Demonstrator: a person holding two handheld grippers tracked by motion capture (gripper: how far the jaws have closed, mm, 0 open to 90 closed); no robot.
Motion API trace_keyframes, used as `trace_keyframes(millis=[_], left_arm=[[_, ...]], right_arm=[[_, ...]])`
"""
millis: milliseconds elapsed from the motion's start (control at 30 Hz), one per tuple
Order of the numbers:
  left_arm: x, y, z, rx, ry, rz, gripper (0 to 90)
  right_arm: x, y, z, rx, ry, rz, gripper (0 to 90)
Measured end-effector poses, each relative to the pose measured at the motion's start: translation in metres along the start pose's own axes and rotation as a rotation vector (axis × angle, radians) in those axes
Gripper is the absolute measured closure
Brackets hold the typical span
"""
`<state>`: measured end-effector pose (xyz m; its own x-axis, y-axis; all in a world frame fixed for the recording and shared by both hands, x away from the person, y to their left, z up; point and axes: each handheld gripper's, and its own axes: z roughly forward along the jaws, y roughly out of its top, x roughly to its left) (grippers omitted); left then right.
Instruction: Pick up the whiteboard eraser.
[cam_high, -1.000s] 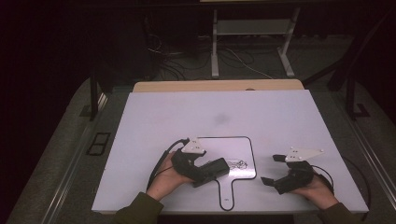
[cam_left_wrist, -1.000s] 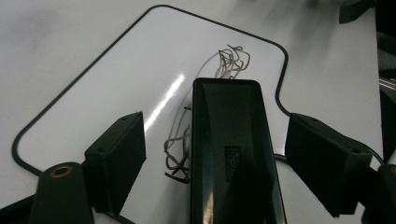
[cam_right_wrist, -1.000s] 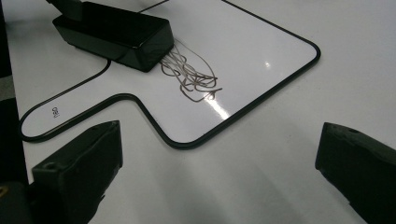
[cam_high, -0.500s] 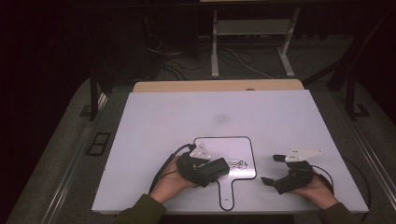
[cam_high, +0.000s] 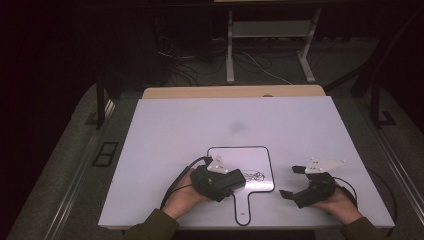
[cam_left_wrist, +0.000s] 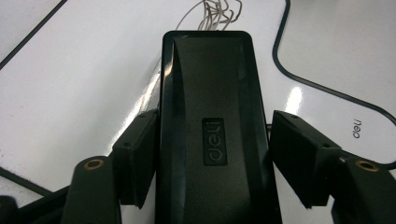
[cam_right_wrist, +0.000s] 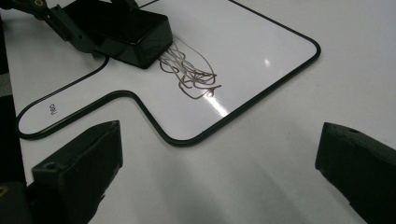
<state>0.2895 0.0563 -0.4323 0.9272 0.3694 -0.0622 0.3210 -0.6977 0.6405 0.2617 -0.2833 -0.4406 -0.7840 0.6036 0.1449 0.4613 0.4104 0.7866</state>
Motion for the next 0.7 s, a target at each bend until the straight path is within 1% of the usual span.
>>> trace_keyframes(millis=[33, 67, 100, 200, 333, 633, 700], left_arm=[[-0.0001, -0.0001, 0.0002, -0.004, 0.000, -0.007, 33.7], [0.0008, -0.0001, -0.0004, 0.007, 0.001, 0.005, 34.2], [0.0007, -0.0003, -0.0002, 0.009, 0.002, 0.004, 34.6], [0.0007, -0.0004, 0.0006, 0.023, 0.008, 0.017, 35.0], [0.0007, -0.0004, 0.0008, 0.025, 0.012, 0.018, 36.8], [0.0019, -0.0006, 0.0003, 0.028, 0.005, 0.011, 38.5], [0.0021, -0.0004, 0.0004, 0.026, 0.003, 0.002, 38.7]], right_arm=[[0.0000, 0.0000, 0.0000, 0.000, 0.001, 0.000, 0.0], [0.0000, 0.0000, 0.0000, 0.000, 0.001, 0.000, 0.0], [0.0000, 0.0000, 0.0000, 0.000, 0.001, 0.000, 0.0], [0.0000, 0.0000, 0.0001, 0.002, 0.003, 0.001, 0.0], [0.0001, 0.0000, 0.0002, 0.003, 0.002, -0.001, 0.0], [0.0003, -0.0001, 0.0002, 0.005, 0.003, 0.000, 0.0], [0.0003, -0.0001, 0.0003, 0.006, 0.003, 0.000, 0.0]])
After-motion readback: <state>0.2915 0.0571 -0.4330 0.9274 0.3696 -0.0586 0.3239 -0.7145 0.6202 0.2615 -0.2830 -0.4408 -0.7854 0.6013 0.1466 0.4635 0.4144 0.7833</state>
